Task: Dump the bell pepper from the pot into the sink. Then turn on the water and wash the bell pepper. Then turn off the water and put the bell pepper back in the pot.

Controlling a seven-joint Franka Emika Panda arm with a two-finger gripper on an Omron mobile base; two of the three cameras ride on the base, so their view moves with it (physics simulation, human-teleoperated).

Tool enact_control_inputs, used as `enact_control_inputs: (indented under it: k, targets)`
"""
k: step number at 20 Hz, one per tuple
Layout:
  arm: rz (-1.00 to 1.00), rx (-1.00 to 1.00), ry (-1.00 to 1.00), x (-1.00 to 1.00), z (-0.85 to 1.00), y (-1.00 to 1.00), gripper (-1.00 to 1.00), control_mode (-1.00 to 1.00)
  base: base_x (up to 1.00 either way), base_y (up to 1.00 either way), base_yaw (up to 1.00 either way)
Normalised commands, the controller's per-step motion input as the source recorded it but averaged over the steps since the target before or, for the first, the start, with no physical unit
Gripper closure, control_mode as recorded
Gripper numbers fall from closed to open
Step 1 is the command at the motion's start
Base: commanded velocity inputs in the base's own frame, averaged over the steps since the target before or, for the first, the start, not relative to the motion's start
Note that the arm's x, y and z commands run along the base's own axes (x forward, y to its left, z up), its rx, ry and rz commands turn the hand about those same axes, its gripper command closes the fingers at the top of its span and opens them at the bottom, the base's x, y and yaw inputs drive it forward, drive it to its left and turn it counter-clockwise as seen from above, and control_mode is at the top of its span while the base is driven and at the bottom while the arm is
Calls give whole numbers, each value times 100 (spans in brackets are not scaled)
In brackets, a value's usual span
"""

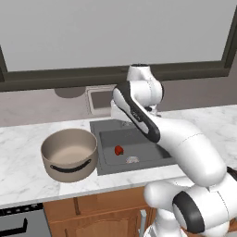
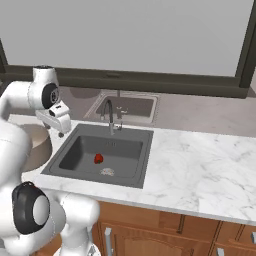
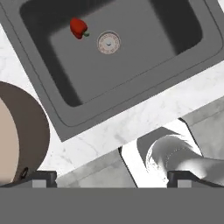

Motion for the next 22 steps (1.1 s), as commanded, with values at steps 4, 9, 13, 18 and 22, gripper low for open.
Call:
enact_control_inputs:
  k: [4, 9, 13, 18, 22]
  targets:
    - [34, 0, -32, 0, -64, -7, -100, -100, 0, 0, 0]
    - [28, 0, -28, 20, -37, -2, -100, -100, 0, 0, 0]
    - [26, 0, -24, 41, -26, 0, -100, -100, 0, 0, 0]
    - [22, -2, -9, 38, -24, 0, -100, -100, 0, 0, 0]
    - [13, -9, 0, 24, -13, 0, -100, -100, 0, 0, 0]
